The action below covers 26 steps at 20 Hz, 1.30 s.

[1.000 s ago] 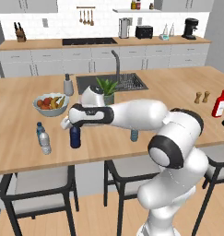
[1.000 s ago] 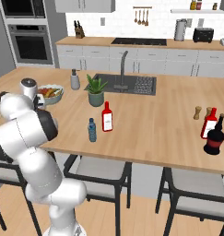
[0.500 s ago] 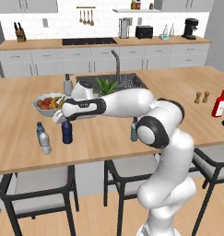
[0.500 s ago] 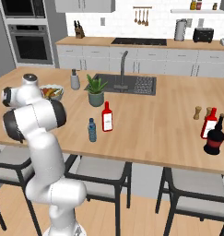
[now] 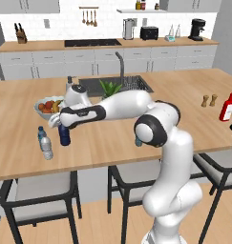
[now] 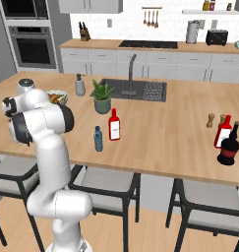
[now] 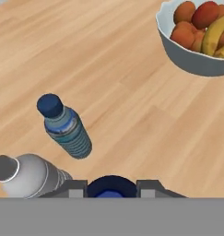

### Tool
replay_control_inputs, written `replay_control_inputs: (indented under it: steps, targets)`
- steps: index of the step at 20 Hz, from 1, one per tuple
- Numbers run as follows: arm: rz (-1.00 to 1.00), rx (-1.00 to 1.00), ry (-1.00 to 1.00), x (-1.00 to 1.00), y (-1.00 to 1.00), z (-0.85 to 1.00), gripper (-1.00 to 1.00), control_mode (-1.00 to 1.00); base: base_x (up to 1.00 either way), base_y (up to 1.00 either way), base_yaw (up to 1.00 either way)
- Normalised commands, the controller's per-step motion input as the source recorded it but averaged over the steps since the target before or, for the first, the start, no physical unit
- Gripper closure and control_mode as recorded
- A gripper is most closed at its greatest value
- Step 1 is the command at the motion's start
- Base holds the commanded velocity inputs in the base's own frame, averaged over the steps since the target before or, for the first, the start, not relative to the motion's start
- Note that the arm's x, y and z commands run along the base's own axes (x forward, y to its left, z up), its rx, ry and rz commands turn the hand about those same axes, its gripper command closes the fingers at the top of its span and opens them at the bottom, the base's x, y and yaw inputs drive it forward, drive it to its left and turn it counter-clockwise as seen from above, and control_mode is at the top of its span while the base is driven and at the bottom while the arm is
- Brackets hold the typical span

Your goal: Move the plastic bottles in the middle to the plastics group, and the glass bottles in the middle to the glass group.

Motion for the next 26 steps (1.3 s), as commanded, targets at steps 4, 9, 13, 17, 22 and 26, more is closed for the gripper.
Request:
replay_control_inputs:
  steps: [4,9,13,17,22,26]
  targets:
    - [0.02,0.0,0.03,0.35,0.17,-0.13,1.0,-1.0,0.0,0.0,0.0]
    - [0.0,0.0,0.03,0.3,0.0,-0.07,1.0,-1.0,0.0,0.0,0.0]
    - [0.0,0.0,0.0,0.32,0.0,-0.14,1.0,-1.0,0.0,0.0,0.0]
    - [0.0,0.0,0.02,0.21,0.0,-0.31,1.0,-1.0,0.0,0.0,0.0]
    - [0.0,0.0,0.0,0.15,0.0,-0.29,1.0,-1.0,0.0,0.0,0.0]
    - [0.0,0.0,0.0,0.15,0.0,-0.05,1.0,-1.0,0.0,0.0,0.0]
